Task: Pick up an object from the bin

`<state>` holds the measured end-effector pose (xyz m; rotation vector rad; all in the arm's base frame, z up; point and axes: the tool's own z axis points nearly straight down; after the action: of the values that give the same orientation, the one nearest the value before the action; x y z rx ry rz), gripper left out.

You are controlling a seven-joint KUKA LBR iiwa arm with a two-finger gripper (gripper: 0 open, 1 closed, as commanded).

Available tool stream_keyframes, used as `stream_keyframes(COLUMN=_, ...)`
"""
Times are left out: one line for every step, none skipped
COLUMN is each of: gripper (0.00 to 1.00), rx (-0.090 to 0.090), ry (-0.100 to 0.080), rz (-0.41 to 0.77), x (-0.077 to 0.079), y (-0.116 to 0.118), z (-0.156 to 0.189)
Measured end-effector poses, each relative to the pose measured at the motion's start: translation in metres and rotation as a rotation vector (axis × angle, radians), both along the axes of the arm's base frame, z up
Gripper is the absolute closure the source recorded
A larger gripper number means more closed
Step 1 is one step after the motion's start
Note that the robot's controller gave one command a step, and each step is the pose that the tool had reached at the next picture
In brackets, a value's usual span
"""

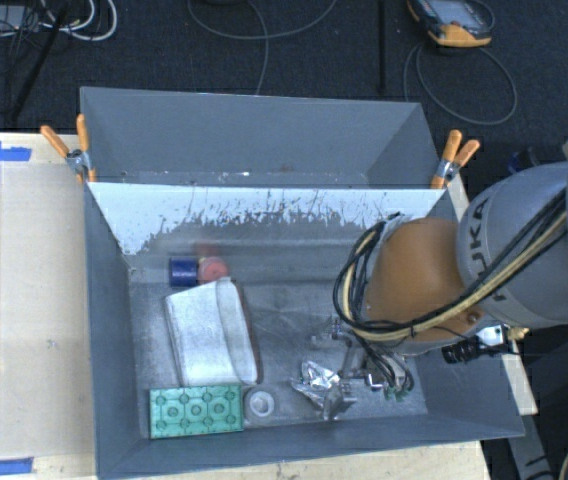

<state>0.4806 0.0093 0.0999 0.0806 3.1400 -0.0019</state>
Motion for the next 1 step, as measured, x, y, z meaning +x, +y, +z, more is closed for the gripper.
stream_keyframes(gripper=0.0, rx=0.002, ry=-0.002, rz=-0.085, x=0.0318, y=-0.007, z=0.0217)
